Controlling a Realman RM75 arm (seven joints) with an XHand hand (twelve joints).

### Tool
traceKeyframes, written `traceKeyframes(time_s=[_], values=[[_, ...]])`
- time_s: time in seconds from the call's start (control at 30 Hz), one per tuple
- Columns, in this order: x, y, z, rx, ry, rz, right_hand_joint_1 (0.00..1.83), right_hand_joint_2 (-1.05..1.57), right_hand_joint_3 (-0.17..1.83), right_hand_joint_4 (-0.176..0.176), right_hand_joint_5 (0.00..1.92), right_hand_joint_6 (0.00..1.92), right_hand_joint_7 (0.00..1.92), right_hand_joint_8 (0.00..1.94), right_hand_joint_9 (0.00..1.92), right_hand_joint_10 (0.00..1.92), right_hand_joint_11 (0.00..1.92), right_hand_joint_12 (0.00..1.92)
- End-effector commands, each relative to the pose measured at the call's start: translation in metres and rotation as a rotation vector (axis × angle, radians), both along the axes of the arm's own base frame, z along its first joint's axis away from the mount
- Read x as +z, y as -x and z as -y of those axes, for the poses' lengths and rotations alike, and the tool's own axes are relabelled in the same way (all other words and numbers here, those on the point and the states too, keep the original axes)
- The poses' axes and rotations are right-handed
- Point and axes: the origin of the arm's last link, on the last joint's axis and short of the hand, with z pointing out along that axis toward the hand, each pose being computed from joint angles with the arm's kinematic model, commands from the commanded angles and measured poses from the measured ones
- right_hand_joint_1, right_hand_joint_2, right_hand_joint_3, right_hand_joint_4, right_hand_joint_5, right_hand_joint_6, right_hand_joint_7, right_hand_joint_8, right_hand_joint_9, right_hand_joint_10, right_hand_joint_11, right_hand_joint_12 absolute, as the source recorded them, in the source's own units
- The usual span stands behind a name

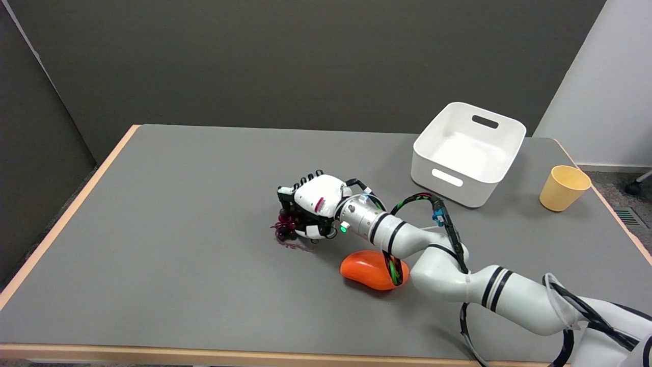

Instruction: Pick up the grape.

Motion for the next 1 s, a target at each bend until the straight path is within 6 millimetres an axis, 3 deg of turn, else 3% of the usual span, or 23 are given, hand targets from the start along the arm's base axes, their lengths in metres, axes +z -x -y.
traceKeyframes(time_s=[0.03, 0.2, 0.3, 0.47, 0.57, 0.63, 0.7, 0.83, 1.0], values=[[-0.003, 0.003, -0.007, 0.033, -0.015, 0.044, 1.33, 1.13, 0.24, -0.108, 0.6, 1.54, 0.79, 1.32, 0.76, 1.51, 0.76, 1.74], [-0.005, -0.02, -0.004, 0.095, -0.021, 0.071, 1.33, 1.11, 0.24, -0.107, 0.62, 1.52, 0.8, 1.3, 0.77, 1.5, 0.78, 1.73], [0.001, -0.056, 0.001, 0.218, -0.008, 0.062, 1.33, 1.1, 0.26, -0.108, 0.63, 1.51, 0.81, 1.29, 0.78, 1.49, 0.77, 1.73], [0.03, -0.123, 0.008, 0.431, 0.074, 0.004, 1.34, 1.11, 0.25, -0.119, 0.62, 1.5, 0.83, 1.28, 0.79, 1.48, 0.76, 1.7], [0.065, -0.157, 0.013, 0.538, 0.178, -0.069, 1.33, 1.13, 0.2, -0.136, 0.6, 1.51, 0.82, 1.29, 0.78, 1.49, 0.76, 1.71], [0.086, -0.168, 0.015, 0.565, 0.245, -0.081, 1.34, 1.11, 0.23, -0.13, 0.61, 1.5, 0.83, 1.28, 0.79, 1.48, 0.76, 1.71], [0.119, -0.178, 0.015, 0.578, 0.346, -0.062, 1.34, 1.12, 0.22, -0.131, 0.61, 1.5, 0.82, 1.28, 0.79, 1.48, 0.77, 1.71], [0.174, -0.175, 0.015, 0.549, 0.506, -0.039, 1.34, 1.11, 0.23, -0.131, 0.61, 1.49, 0.83, 1.28, 0.8, 1.47, 0.77, 1.71], [0.24, -0.154, 0.013, 0.464, 0.666, -0.056, 1.34, 1.11, 0.23, -0.135, 0.61, 1.49, 0.83, 1.28, 0.8, 1.48, 0.78, 1.71]])
